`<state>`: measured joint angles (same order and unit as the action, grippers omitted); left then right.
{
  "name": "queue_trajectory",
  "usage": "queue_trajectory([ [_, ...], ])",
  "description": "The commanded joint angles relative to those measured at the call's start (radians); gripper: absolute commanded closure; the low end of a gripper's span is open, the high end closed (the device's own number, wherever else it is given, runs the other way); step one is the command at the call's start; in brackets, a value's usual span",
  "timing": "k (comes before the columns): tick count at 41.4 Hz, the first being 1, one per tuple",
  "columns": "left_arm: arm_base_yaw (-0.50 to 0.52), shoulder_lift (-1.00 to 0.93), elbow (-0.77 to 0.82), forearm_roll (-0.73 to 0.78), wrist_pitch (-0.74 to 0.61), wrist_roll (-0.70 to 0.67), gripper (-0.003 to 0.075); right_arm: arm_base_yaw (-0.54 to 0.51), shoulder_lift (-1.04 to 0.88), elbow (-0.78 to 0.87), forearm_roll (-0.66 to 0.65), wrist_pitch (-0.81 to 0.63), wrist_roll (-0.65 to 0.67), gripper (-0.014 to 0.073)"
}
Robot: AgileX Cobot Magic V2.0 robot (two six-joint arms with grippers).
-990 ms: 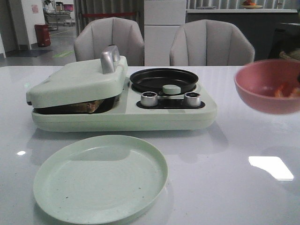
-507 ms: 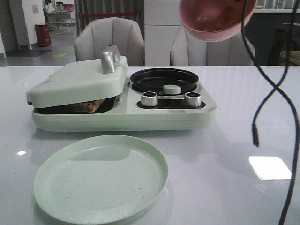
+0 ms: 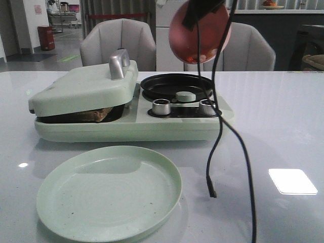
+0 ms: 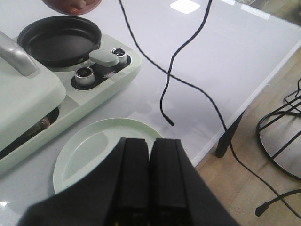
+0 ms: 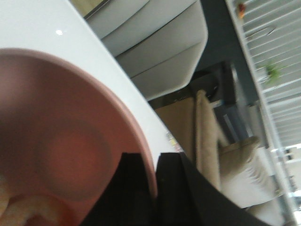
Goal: Make breakfast with bread and shrimp
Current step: 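Tilt the pink bowl over the frying pan to pour the shrimp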
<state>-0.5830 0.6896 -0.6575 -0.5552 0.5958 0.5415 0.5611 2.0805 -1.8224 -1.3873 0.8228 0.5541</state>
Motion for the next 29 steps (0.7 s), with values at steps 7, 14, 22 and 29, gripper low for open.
queue_trajectory([
  [7, -0.008, -0.002, -0.029, -0.026, -0.065, 0.0, 0.0622, 0.057, 0.047, -0.043, -0.425, 0.101, 0.128, 0.0549],
  [14, -0.008, -0.002, -0.029, -0.01, -0.065, 0.0, 0.0622, 0.07, 0.065, -0.046, -0.425, 0.13, 0.128, 0.0549],
  [22, -0.008, -0.002, -0.029, -0.01, -0.065, 0.0, 0.0622, 0.07, 0.065, -0.11, -0.425, 0.197, 0.127, 0.0549],
  [29, -0.008, -0.002, -0.029, -0.01, -0.065, 0.0, 0.0622, 0.07, 0.065, -0.202, -0.425, 0.24, 0.127, 0.0549],
])
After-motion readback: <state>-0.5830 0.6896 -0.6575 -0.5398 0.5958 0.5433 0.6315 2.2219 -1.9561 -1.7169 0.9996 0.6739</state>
